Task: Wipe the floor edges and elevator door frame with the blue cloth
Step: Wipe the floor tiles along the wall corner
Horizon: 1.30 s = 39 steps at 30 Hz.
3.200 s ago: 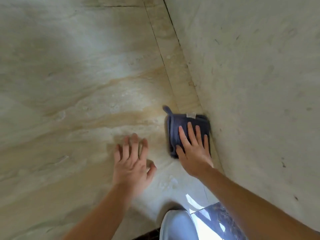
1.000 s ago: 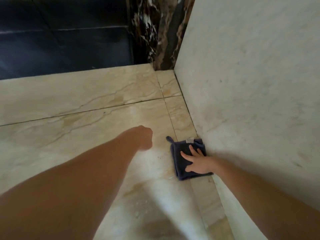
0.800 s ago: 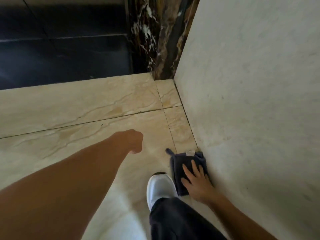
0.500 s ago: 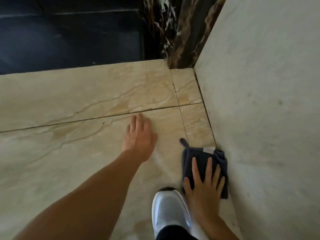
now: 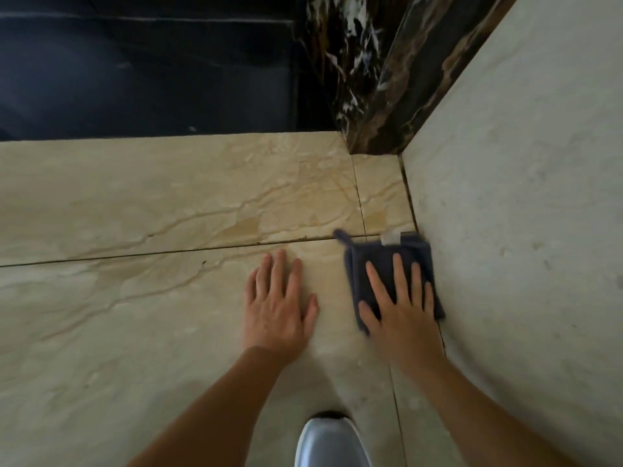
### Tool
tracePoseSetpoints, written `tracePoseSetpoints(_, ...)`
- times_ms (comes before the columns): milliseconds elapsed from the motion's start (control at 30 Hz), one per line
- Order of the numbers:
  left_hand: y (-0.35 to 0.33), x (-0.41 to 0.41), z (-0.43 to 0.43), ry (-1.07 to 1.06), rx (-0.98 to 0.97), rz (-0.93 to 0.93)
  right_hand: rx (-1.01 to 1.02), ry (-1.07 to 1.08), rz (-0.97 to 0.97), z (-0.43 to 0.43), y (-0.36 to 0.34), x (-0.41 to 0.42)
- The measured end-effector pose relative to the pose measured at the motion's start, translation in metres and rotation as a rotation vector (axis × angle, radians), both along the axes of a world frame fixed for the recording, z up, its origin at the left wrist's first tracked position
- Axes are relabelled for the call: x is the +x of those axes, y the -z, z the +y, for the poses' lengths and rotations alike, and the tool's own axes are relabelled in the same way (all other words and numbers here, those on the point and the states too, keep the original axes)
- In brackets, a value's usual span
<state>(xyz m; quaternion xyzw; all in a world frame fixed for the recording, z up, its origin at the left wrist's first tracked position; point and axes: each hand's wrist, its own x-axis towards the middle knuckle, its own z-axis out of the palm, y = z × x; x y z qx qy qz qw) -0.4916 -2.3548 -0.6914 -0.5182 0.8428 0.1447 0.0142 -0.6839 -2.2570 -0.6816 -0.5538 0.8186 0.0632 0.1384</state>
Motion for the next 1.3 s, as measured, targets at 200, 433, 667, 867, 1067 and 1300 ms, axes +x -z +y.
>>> tracePoseSetpoints(200, -0.002, 0.0, 0.0, -0.016, -0.001, 0.004, 0.063, 0.255, 0.002, 0.08, -0.001, 0.043)
tracePoseSetpoints(433, -0.002, 0.002, -0.001, 0.006, 0.004, -0.003, 0.013, 0.07, -0.012, 0.069, 0.001, 0.036)
tracePoseSetpoints(667, -0.007, 0.001, -0.002, -0.001, 0.027, -0.003, 0.237, 0.07, -0.139, -0.163, 0.012, -0.042)
tracePoseSetpoints(867, -0.002, 0.003, -0.002, 0.014, 0.011, 0.007, 0.04, -0.056, 0.019, -0.02, 0.001, 0.001)
tracePoseSetpoints(1067, -0.005, 0.005, -0.003, 0.014, 0.031, 0.035, 0.115, 0.074, 0.089, 0.149, 0.018, 0.071)
tracePoseSetpoints(1300, -0.006, 0.003, -0.003, 0.011, 0.036, 0.033, 0.114, 0.096, -0.047, 0.094, 0.006, 0.054)
